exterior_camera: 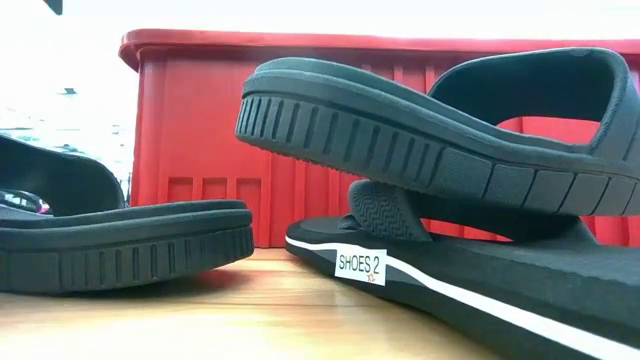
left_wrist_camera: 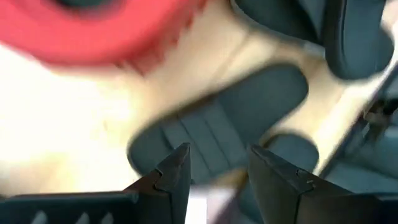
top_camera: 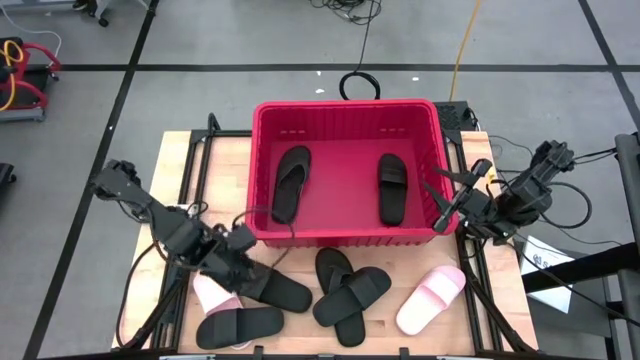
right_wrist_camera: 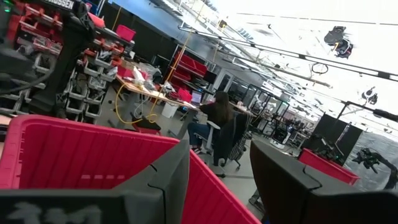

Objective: Pick and place slides into bin
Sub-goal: Put the black slide into the red bin

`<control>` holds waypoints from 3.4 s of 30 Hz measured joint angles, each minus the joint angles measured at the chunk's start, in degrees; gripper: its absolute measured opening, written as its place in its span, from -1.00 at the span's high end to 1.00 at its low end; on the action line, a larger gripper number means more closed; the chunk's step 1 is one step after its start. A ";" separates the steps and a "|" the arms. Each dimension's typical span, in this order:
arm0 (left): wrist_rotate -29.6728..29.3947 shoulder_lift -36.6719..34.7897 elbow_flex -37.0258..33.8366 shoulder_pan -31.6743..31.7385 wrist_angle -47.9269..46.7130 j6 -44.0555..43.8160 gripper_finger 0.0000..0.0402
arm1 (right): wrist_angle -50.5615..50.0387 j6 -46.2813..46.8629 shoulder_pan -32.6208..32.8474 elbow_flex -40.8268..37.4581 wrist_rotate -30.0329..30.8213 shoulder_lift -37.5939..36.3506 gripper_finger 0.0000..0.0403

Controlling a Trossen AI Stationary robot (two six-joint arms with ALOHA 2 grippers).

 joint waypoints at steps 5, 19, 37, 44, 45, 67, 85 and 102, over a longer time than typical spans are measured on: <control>-0.83 0.23 0.00 -4.37 -2.70 -7.08 0.26 | 0.00 0.00 0.00 0.00 0.00 0.00 0.21; -4.58 -2.98 -14.82 -12.21 18.34 -21.36 0.26 | -0.04 0.85 0.00 0.00 0.00 0.23 0.21; -3.70 -11.51 -40.10 -12.06 39.87 -25.75 0.26 | -0.04 0.89 0.00 0.00 0.00 0.62 0.21; -4.17 -11.48 -45.43 -11.95 46.03 -25.13 0.26 | -0.04 1.92 0.00 0.00 0.00 0.68 0.21; -4.19 -11.50 -45.74 -11.95 46.07 -25.22 0.26 | -0.04 1.92 0.00 0.00 0.02 0.68 0.21; -10.20 -11.44 -57.27 -11.89 77.55 -22.13 0.26 | -0.02 3.00 0.00 0.00 0.02 0.70 0.21; -10.28 -11.44 -57.27 -11.84 80.22 -20.49 0.98 | -0.02 3.00 0.00 0.00 0.02 0.70 0.21; -9.59 -17.85 -54.44 -11.80 81.84 -16.85 1.00 | -0.02 2.99 0.00 0.00 0.02 0.70 0.21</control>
